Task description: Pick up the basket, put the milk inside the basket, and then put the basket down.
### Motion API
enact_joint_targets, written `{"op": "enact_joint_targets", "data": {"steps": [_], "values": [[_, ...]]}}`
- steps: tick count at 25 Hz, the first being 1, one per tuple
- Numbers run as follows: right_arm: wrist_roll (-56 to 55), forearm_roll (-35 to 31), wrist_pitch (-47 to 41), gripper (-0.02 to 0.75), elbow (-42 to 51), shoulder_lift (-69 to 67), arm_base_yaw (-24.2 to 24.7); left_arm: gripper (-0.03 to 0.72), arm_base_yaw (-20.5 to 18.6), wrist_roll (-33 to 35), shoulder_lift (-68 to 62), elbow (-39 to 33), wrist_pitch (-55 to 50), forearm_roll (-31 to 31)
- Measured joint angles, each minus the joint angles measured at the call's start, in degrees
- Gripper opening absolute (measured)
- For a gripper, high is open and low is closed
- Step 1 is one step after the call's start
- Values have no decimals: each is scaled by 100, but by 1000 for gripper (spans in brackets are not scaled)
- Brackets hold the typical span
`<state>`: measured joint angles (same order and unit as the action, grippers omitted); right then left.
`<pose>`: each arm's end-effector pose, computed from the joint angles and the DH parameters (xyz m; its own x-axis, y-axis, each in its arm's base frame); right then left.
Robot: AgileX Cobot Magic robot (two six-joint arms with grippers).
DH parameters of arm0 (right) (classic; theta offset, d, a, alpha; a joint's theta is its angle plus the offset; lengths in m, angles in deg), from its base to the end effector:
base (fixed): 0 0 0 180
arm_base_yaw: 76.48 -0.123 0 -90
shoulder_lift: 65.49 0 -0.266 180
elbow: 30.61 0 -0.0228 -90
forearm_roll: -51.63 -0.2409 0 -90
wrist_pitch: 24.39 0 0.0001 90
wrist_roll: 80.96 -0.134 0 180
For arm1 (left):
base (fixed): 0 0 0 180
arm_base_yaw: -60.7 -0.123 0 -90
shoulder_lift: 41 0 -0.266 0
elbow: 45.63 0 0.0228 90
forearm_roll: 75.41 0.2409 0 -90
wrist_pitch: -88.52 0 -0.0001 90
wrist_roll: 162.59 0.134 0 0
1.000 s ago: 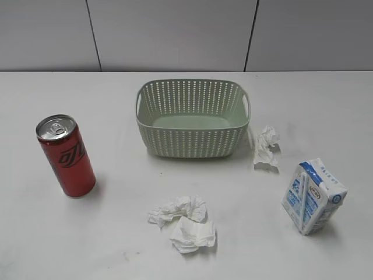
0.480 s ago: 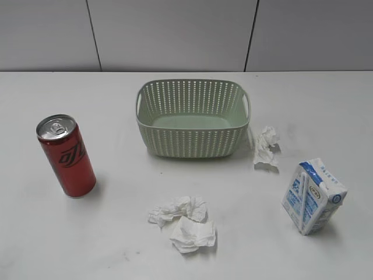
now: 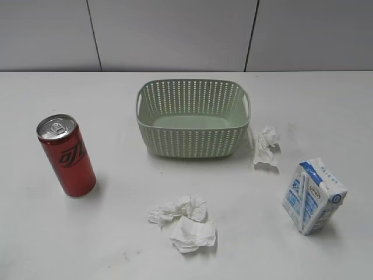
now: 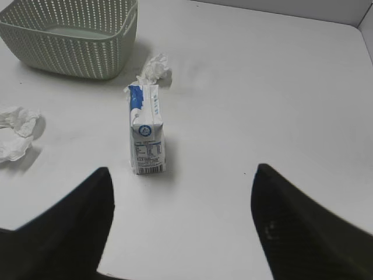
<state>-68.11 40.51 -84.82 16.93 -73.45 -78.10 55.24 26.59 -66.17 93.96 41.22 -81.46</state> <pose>0.0408 0.0236 0.2582 -0.4034 -0.1369 -0.9047 -0.2325 0.9716 -0.0433 0.0929 -0.0016 0.3048 -0.3851 0.0517 -0.9214 0.0103 0.9986 0.0517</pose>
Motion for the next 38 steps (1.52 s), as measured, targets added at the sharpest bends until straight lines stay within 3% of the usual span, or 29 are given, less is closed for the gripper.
{"op": "enact_joint_targets", "data": {"steps": [7, 23, 30, 38], "values": [[0, 0, 0, 557, 0, 0, 0, 558, 244, 250, -1633, 826, 500, -354], [7, 0, -1, 555, 6, 0, 0, 558, 2115, 237, -5799, 3504, 229, -592], [-1, 0, -1, 555, 6, 0, 0, 558, 2842, -480, -7433, 4657, -199, -635], [10, 0, -1, 554, 6, 0, 0, 558, 3238, -1233, -9048, 5765, -557, -654]]}}
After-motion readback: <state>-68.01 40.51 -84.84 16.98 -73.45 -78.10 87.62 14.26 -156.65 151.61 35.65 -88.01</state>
